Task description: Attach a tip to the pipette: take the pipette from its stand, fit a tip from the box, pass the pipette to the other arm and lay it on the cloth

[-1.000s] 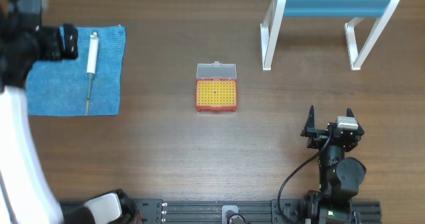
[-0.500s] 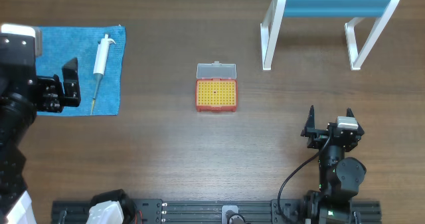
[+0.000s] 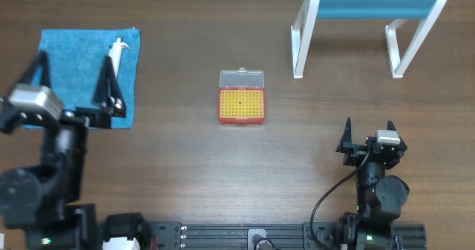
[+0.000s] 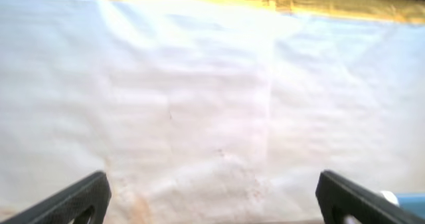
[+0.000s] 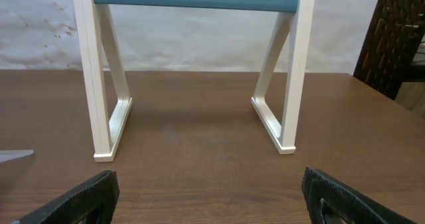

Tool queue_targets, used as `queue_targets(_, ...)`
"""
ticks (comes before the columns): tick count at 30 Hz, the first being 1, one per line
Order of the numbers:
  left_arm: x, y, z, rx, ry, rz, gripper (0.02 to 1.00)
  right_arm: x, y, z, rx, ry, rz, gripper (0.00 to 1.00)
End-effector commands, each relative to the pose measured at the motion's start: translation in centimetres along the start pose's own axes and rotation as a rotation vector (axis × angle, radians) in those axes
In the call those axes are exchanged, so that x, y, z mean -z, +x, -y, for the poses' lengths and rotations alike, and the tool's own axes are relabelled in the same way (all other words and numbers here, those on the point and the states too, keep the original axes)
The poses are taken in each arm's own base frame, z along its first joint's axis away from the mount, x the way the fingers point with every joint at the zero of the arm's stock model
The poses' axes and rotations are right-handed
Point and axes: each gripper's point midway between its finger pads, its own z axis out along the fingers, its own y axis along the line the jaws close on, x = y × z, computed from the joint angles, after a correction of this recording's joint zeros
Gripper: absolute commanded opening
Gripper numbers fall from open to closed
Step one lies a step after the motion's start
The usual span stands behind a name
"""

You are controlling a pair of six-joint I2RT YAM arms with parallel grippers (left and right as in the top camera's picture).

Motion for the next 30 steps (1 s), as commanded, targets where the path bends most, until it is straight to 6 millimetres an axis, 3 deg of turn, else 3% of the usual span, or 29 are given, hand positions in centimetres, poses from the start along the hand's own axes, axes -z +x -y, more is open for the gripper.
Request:
queue_targets(1, 2.3, 4.4, -0.6, 0.123, -0.032, 0.051, 0.998, 0.0, 0.2, -0.1, 0.013, -0.007, -0.004, 0.908)
queue_targets(7, 4.9, 8.5, -2.2, 0.177, -0.125, 0.103, 0.998, 0.0, 0.2, -0.1, 0.013, -0.007, -0.004, 0.906)
queue_targets(11, 5.1, 11.8, -2.2, 0.205, -0.118, 0.061, 0.998, 0.0, 0.2, -0.1, 0.013, -0.007, -0.004, 0.908)
queue_targets(16, 5.7, 13.1, -1.7, 0.155, -0.073, 0.112, 0.998, 0.0, 0.2, -0.1, 0.013, -0.007, -0.004, 0.908)
queue_targets(20, 6.4, 16.2, -1.1, 0.120, -0.024, 0.113, 0.998, 0.0, 0.2, -0.1, 0.013, -0.007, -0.004, 0.910)
queue_targets(30, 6.8, 23.2, -2.1, -0.026, -0.071, -0.168, 0.998, 0.0, 0.2, -0.1, 0.013, -0.007, -0.004, 0.908)
